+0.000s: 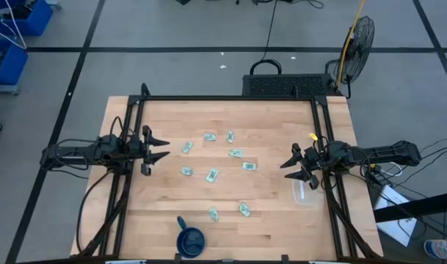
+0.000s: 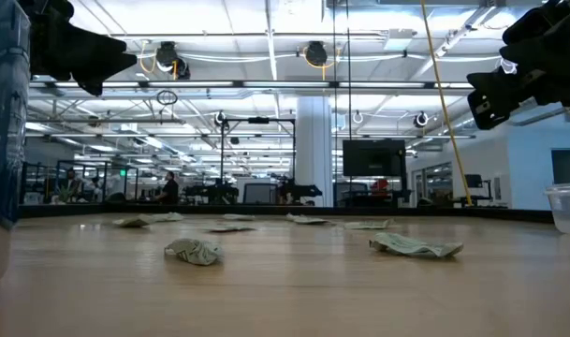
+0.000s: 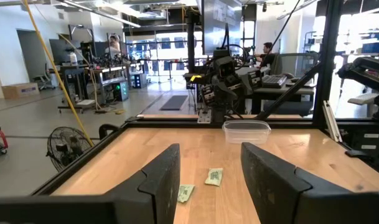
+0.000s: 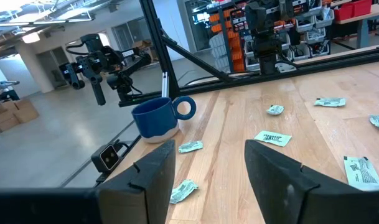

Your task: Pick and place Stevia / Truvia into bins

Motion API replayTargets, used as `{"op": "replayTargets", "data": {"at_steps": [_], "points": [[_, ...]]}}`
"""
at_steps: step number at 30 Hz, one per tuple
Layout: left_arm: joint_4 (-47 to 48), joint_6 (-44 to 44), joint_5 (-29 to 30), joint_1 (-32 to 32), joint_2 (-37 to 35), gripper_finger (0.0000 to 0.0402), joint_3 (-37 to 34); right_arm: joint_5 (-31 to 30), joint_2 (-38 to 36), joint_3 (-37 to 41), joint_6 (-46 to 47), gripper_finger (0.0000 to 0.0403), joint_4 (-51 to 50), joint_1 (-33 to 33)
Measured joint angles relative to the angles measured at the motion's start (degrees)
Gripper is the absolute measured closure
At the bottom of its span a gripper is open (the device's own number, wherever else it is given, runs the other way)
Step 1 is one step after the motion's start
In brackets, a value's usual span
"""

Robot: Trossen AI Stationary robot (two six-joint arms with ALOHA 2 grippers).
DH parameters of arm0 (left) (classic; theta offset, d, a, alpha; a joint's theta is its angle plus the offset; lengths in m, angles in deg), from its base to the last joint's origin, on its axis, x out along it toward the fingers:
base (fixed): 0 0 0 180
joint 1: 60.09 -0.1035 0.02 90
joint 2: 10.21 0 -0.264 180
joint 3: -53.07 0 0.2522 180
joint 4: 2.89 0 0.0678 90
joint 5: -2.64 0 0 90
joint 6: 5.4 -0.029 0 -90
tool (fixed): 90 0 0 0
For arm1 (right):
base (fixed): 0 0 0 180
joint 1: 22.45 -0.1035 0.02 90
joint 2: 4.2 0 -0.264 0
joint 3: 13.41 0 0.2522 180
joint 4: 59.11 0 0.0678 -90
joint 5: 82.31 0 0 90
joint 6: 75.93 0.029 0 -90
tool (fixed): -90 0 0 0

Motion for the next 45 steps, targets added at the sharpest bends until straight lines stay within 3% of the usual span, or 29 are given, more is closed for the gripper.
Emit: {"op": "replayTargets", "data": {"at_steps": [6,17,22,25,27,31,34,37,39,41,43,45], "points": [[0.0,0.0,0.0,0.0,0.0,0.0227,0.0,0.0,0.0,0.0,-0.3,0.0215,0.0,0.0],[0.0,0.0,0.0,0.0,0.0,0.0227,0.0,-0.8,0.0,0.0,-22.2,0.0215,0.0,0.0],[0.0,0.0,0.0,0.0,0.0,0.0227,0.0,-0.9,0.0,0.0,-21.9,0.0215,0.2,0.0],[0.0,0.0,0.0,0.0,0.0,0.0227,0.0,-0.4,0.0,0.0,-13.7,0.0215,1.5,0.0],[0.0,0.0,0.0,0.0,0.0,0.0227,0.0,-4.9,0.1,0.0,-7.9,0.0215,4.1,0.1],[0.0,0.0,0.0,0.0,0.0,0.0227,0.0,-20.4,0.5,0.0,8.6,0.0215,12.9,0.1],[-1.7,-0.4,0.3,0.0,0.0,0.0227,0.0,-28.7,2.1,-0.6,10.8,0.0215,19.9,0.1],[-7.5,6.6,0.6,0.0,0.1,0.0227,0.0,-28.6,4.9,-4.2,7.6,0.0215,18.0,0.1],[-15.2,14.9,1.4,0.0,0.4,0.0227,0.0,-28.4,8.4,-10.1,7.8,0.0215,17.6,0.1],[-21.3,17.4,1.1,-0.1,0.4,0.0227,0.2,-26.3,12.6,-17.6,7.8,0.0215,14.8,0.1],[-20.1,14.6,-1.6,-0.1,1.5,0.0227,3.2,-22.3,18.6,-26.5,7.3,0.0215,6.5,0.1],[-11.9,11.1,-2.5,0.0,4.1,0.0227,8.7,-20.6,25.3,-36.4,6.8,0.0215,-4.5,0.1]]}}
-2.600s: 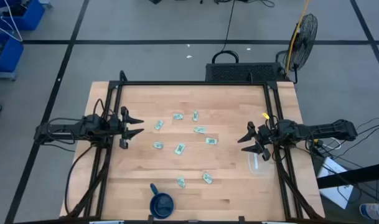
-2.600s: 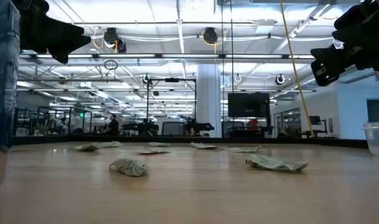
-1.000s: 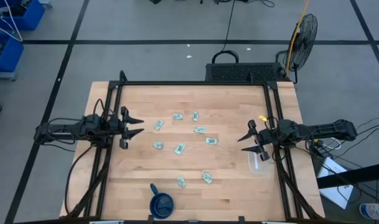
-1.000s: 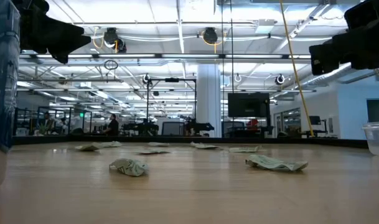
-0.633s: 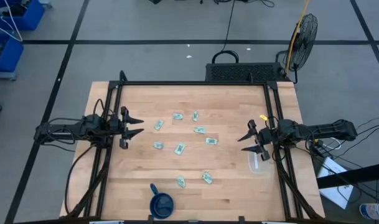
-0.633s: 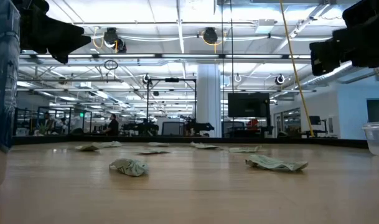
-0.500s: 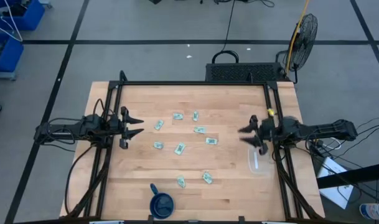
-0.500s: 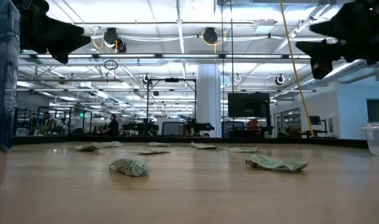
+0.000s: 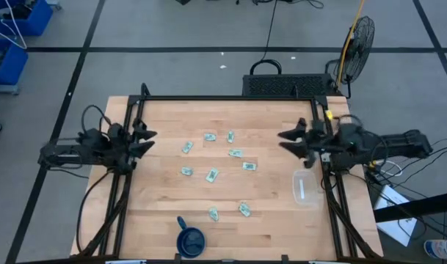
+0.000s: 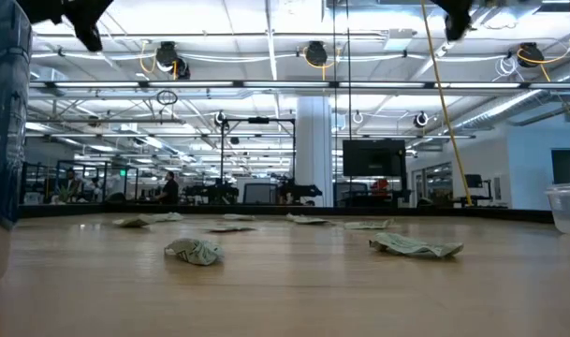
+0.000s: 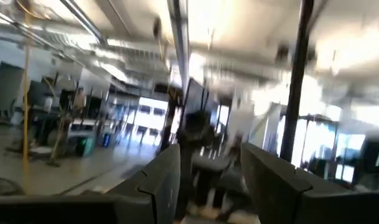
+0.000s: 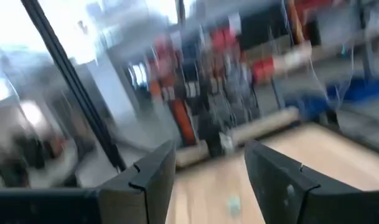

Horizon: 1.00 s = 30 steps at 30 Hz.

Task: Pick and place Stevia / Truvia into bins
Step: Put the green stevia packet into the transparent container

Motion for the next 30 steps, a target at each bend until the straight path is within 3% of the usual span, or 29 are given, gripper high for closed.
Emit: {"op": "replayTargets", "data": {"at_steps": [4,7,15,22,26,30], "points": [[19.3,-4.2,5.1,0.0,10.4,0.0227,14.8,-0.4,12.5,-17.5,1.2,0.0215,-19.6,0.1],[25.1,-5.5,7.2,0.0,18.2,0.0227,25.3,0.5,19.3,-24.0,4.6,0.0215,-25.3,-0.3],[26.1,9.1,5.3,0.0,28.0,0.0227,40.0,7.3,27.3,-22.9,16.4,0.0215,-6.9,-0.8],[18.6,7.6,8.5,0.0,30.8,0.0227,41.1,6.8,30.7,-15.0,12.5,0.0215,8.4,-0.4],[16.7,7.0,9.7,0.0,31.7,0.0227,41.1,7.2,33.0,-8.2,15.5,0.0215,18.6,0.1],[16.6,6.3,10.0,0.0,32.4,0.0227,41.1,12.4,33.5,-5.3,10.4,0.0217,23.9,0.4]]}}
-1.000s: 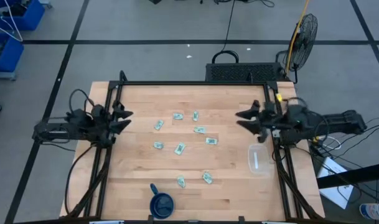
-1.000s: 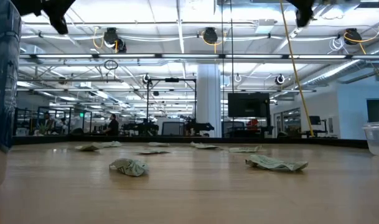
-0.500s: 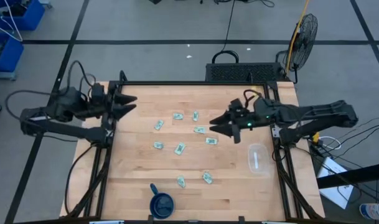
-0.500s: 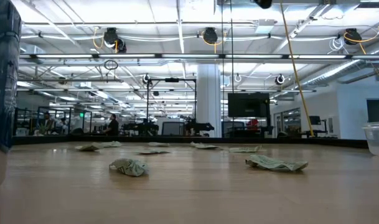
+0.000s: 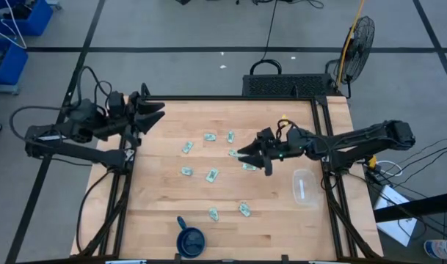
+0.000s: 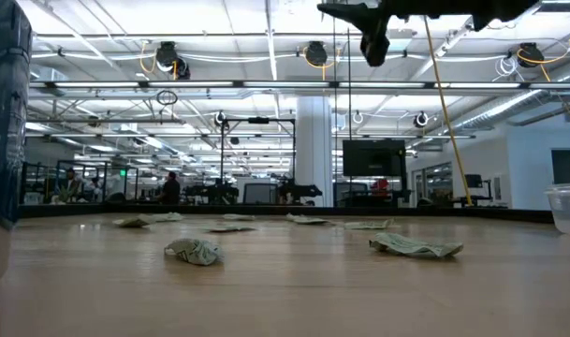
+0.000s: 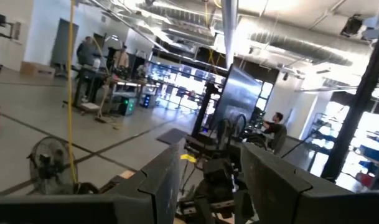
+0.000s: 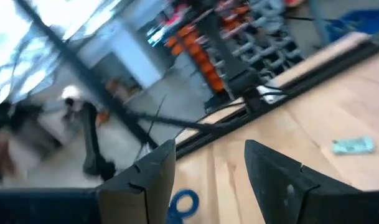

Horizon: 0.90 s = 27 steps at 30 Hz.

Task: Pick and place Stevia / Truvia into bins
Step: Put the green stevia packet into the transparent container

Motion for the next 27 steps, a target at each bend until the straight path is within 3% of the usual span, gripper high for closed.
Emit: {"op": "replayTargets", "data": {"at_steps": [5,8,12,15,19,27], "points": [[1.0,0.5,-1.3,0.0,1.1,0.0227,0.0,6.8,-1.5,-6.7,-13.8,0.0233,-4.9,-2.2],[2.2,0.8,-1.7,0.0,2.4,0.0227,0.0,6.4,-1.6,-15.7,-18.7,0.0243,-21.3,-2.9],[3.1,3.2,-1.8,0.1,4.9,0.0227,0.0,-1.4,0.9,-28.8,-24.5,0.0247,-51.4,-4.3],[3.1,3.6,-3.5,0.2,6.4,0.0227,0.0,-8.2,3.0,-31.4,-25.8,0.0247,-65.2,-5.3],[3.0,4.0,-5.4,0.2,7.5,0.0227,0.0,-13.2,5.3,-27.6,-25.7,0.0247,-68.1,-5.7],[2.9,4.6,-5.9,0.2,8.1,0.0227,0.0,-13.1,11.8,-13.6,-26.4,0.0216,-60.7,-5.2]]}}
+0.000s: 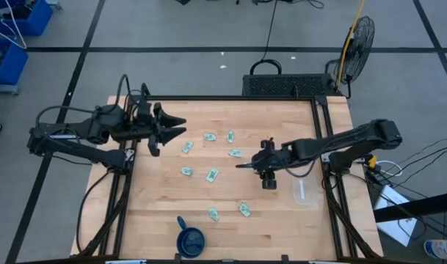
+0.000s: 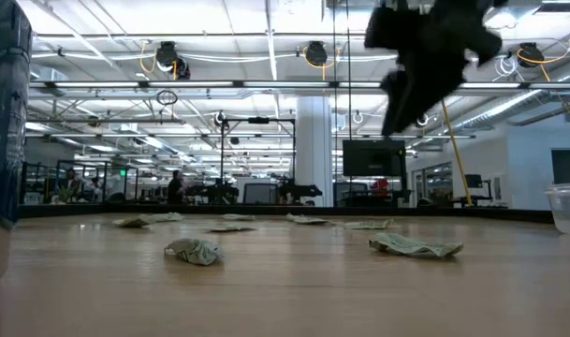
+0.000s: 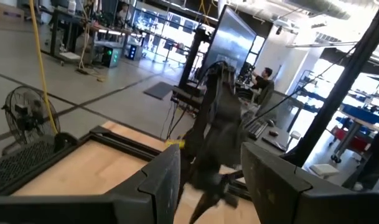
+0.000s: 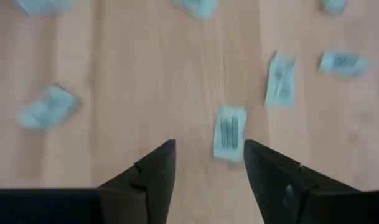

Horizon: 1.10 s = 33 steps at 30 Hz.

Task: Pick and place Stevia / Truvia into bins
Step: Put the green stevia packet into the transparent container

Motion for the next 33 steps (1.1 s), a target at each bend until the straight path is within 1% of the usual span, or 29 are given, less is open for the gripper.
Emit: {"op": "replayTargets", "data": {"at_steps": [2,4,6,9,13,19,22,24,29,33], "points": [[0.1,0.0,0.0,0.0,0.0,0.0227,0.0,-0.7,1.2,3.1,0.0,0.0211,2.8,0.0],[0.0,0.0,0.0,0.0,-0.1,0.0227,0.0,-2.7,2.3,5.7,0.0,0.0210,6.4,0.3],[0.1,-0.3,0.1,0.0,-0.1,0.0227,0.0,-2.7,3.4,7.9,-1.0,0.0210,11.3,0.6],[0.1,-1.2,0.2,-0.1,0.0,0.0227,0.0,-2.7,5.5,9.7,-3.3,0.0212,15.6,1.0],[-0.2,-1.8,0.4,-0.1,0.0,0.0227,0.0,-3.0,7.2,10.6,-4.1,0.0212,16.7,2.1],[0.0,-1.9,1.3,-0.2,0.0,0.0227,0.0,-2.6,7.4,12.4,-4.0,0.0212,19.5,5.1],[-0.1,-1.9,1.3,-0.2,0.0,0.0227,0.0,0.4,7.4,13.8,-4.6,0.0216,22.6,6.1],[-0.3,-2.2,1.3,-0.1,0.0,0.0227,0.0,1.9,7.4,14.9,-5.4,0.0218,24.3,6.4],[-0.3,-2.2,1.4,-0.2,0.0,0.0227,0.0,1.9,7.4,16.1,-5.4,0.0218,24.5,6.4],[-0.3,-3.8,1.9,-0.2,0.0,0.0227,0.0,1.9,9.0,16.2,-5.9,0.0216,26.1,6.4]]}}
